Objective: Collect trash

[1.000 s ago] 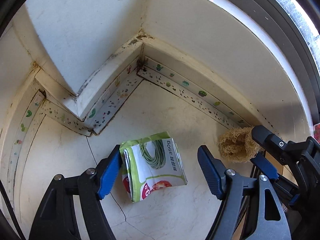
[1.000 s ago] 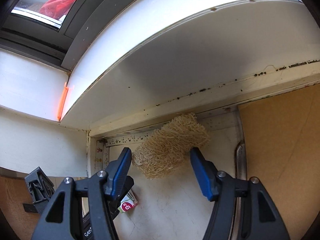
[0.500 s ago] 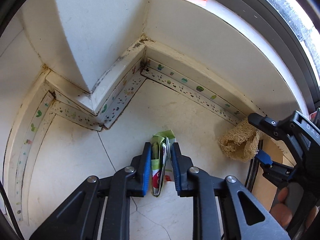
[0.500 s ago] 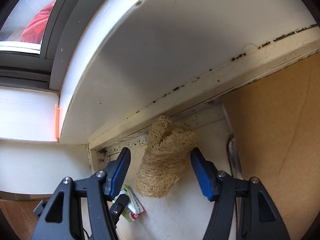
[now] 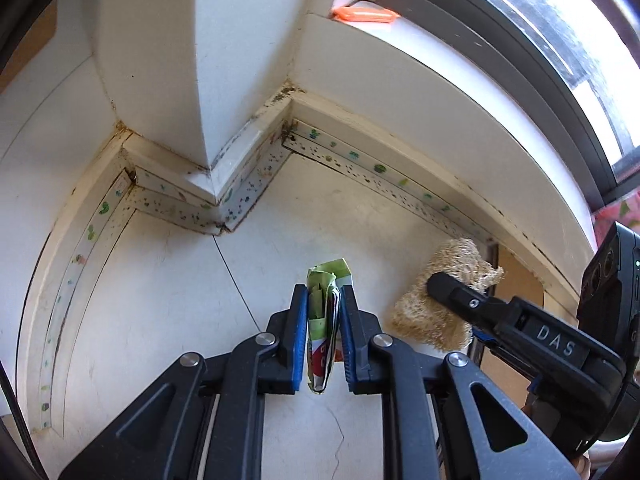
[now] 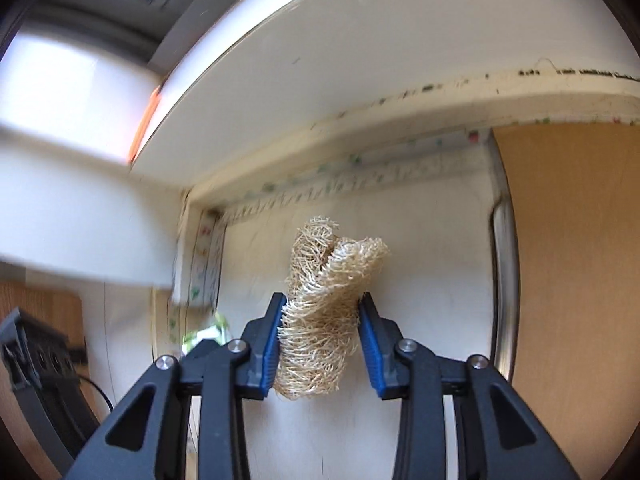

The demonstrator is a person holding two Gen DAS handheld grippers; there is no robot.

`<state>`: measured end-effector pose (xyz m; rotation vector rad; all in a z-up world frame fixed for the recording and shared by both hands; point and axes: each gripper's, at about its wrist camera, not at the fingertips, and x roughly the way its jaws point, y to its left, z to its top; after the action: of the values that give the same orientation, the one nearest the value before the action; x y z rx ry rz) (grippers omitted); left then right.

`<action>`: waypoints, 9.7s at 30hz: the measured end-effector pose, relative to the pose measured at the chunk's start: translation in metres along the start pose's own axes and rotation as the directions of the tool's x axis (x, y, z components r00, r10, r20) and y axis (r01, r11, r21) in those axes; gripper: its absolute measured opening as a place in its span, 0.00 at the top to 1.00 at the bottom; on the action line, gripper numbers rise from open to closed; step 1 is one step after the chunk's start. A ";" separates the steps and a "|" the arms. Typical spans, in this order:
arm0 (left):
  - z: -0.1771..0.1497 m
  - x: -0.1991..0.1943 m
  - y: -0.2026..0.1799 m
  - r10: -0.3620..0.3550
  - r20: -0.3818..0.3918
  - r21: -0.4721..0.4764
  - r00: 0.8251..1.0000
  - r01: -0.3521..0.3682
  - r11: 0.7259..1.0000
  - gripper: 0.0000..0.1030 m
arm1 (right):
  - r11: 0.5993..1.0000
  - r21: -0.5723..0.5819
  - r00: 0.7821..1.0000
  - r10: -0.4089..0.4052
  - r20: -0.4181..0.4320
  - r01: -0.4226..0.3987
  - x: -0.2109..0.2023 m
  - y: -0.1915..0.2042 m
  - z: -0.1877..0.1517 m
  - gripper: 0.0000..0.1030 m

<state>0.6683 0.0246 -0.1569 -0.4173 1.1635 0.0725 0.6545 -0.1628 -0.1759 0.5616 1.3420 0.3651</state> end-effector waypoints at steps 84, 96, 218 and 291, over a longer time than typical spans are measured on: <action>-0.585 0.067 0.249 -0.029 -0.310 0.256 0.950 0.113 0.960 0.87 | 0.964 -0.186 0.950 -0.228 -0.214 0.189 0.134 -0.185 -0.606 0.61; -0.607 0.150 0.285 -0.019 -0.321 0.235 0.947 0.099 0.967 0.60 | 0.952 -0.188 0.936 -0.280 -0.214 0.242 0.216 -0.225 -0.613 0.47; -0.433 -0.426 0.106 0.073 0.345 0.303 0.936 -0.184 0.935 0.22 | 0.904 -0.266 0.854 -0.173 0.491 0.335 -0.286 0.113 -0.536 0.30; -0.441 -0.427 0.117 0.079 0.345 0.322 0.935 -0.197 0.926 0.22 | 0.906 -0.248 0.850 -0.187 0.493 0.343 -0.288 0.103 -0.541 0.30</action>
<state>0.0786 0.0425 0.0503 0.0013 0.8511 0.0531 0.0753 -0.1457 0.0480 0.1543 0.8550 0.1981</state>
